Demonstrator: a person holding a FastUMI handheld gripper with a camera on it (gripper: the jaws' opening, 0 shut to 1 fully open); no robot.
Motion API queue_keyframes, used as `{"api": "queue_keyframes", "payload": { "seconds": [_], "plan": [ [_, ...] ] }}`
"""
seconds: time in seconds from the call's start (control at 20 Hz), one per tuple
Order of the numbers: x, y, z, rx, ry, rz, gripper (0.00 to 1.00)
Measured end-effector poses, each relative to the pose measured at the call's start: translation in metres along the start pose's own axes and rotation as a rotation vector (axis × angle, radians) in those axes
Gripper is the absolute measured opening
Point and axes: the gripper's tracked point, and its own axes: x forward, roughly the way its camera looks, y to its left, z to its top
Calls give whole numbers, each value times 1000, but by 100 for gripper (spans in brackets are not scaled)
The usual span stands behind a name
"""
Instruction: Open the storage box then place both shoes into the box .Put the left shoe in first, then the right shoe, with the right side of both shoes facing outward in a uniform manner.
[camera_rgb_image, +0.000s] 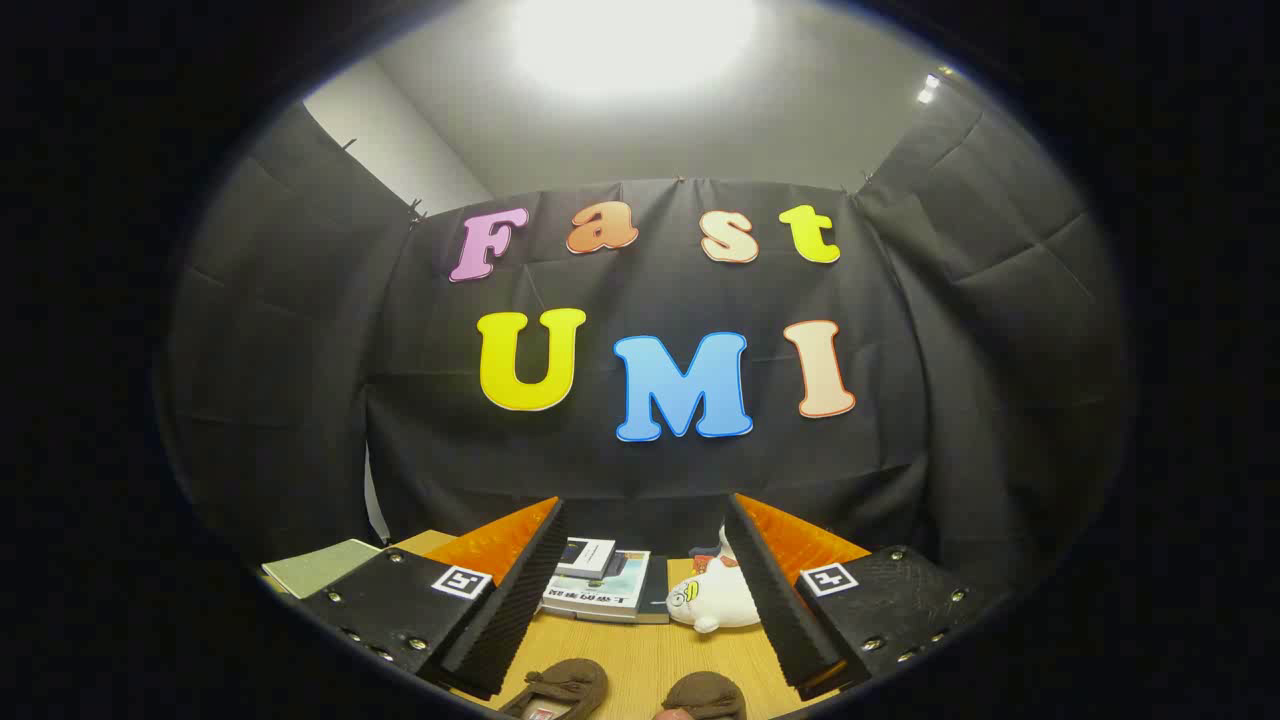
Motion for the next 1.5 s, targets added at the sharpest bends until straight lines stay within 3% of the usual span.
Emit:
{"api": "queue_keyframes", "payload": {
  "seconds": [1.5],
  "plan": [
    [-6,26,-11,34,13,26,97]
  ]
}}
